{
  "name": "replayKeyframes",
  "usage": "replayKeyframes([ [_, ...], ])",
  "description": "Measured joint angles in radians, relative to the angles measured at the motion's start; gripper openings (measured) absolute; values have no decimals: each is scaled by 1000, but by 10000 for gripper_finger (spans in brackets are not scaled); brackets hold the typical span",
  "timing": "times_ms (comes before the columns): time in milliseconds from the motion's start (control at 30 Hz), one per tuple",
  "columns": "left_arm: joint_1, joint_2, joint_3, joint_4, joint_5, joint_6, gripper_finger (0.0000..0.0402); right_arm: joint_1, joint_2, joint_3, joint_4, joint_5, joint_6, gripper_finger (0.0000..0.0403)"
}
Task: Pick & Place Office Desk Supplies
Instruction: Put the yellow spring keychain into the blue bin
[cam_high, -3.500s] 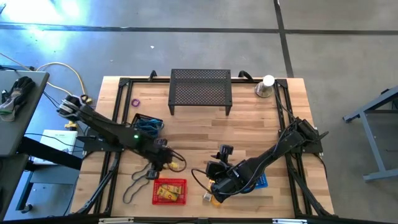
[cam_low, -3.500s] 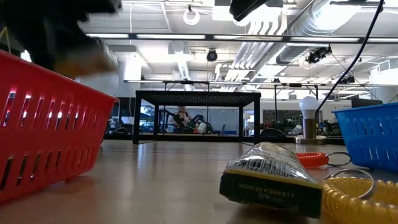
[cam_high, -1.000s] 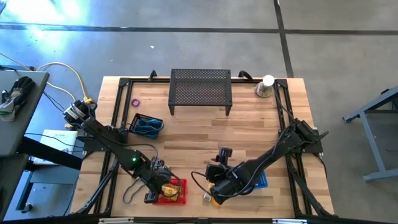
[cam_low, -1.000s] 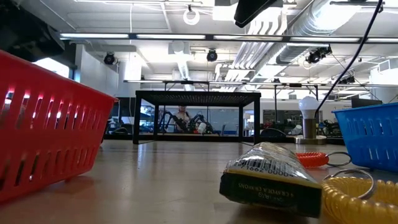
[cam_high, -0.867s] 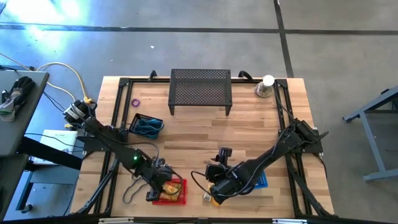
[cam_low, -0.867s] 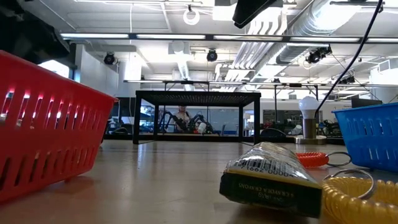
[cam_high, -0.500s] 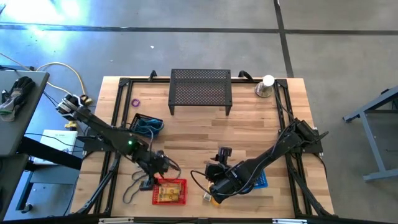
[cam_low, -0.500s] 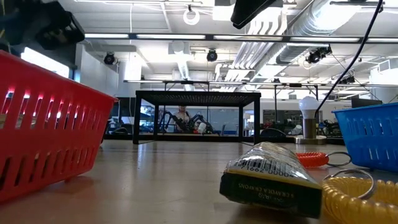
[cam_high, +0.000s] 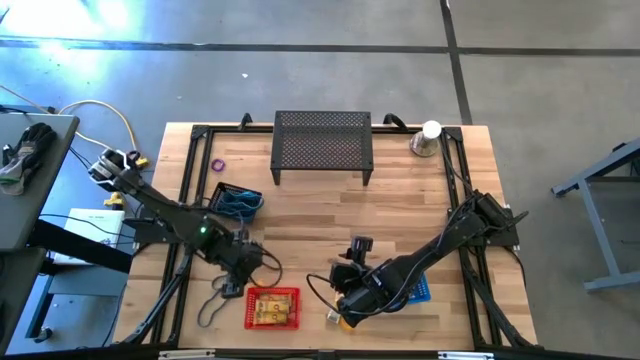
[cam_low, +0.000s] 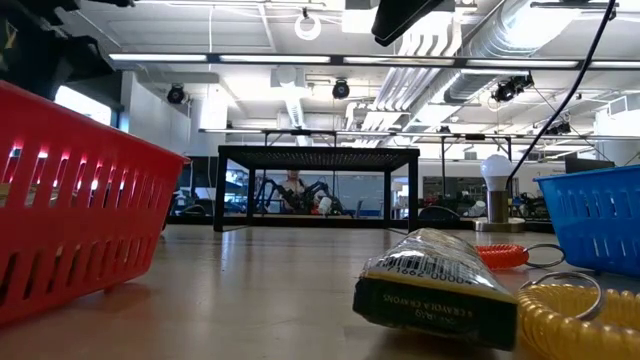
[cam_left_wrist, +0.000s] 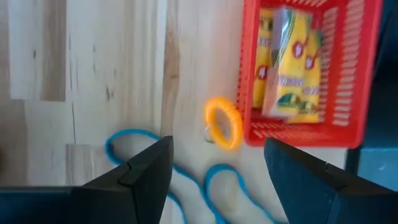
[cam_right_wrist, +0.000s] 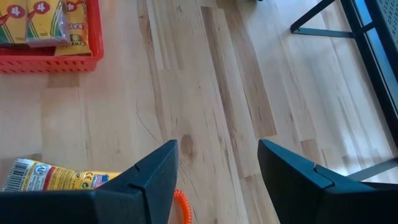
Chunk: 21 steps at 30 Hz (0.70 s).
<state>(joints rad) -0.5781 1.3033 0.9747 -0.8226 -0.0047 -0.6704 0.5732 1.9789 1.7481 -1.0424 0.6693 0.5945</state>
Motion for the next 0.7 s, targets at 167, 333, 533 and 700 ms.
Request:
replayKeyframes([
  [167,-53,47,0,-85,-62,-13,244,-2,5,0,8,0,-16,210],
  [333,-85,77,0,-117,-98,-82,244,-6,6,1,8,-23,-19,210],
  [533,-149,120,0,-96,-85,-165,243,-6,7,0,8,-21,-23,210],
  [700,-196,179,0,-69,-95,-222,243,-6,7,1,7,-20,-24,210],
])
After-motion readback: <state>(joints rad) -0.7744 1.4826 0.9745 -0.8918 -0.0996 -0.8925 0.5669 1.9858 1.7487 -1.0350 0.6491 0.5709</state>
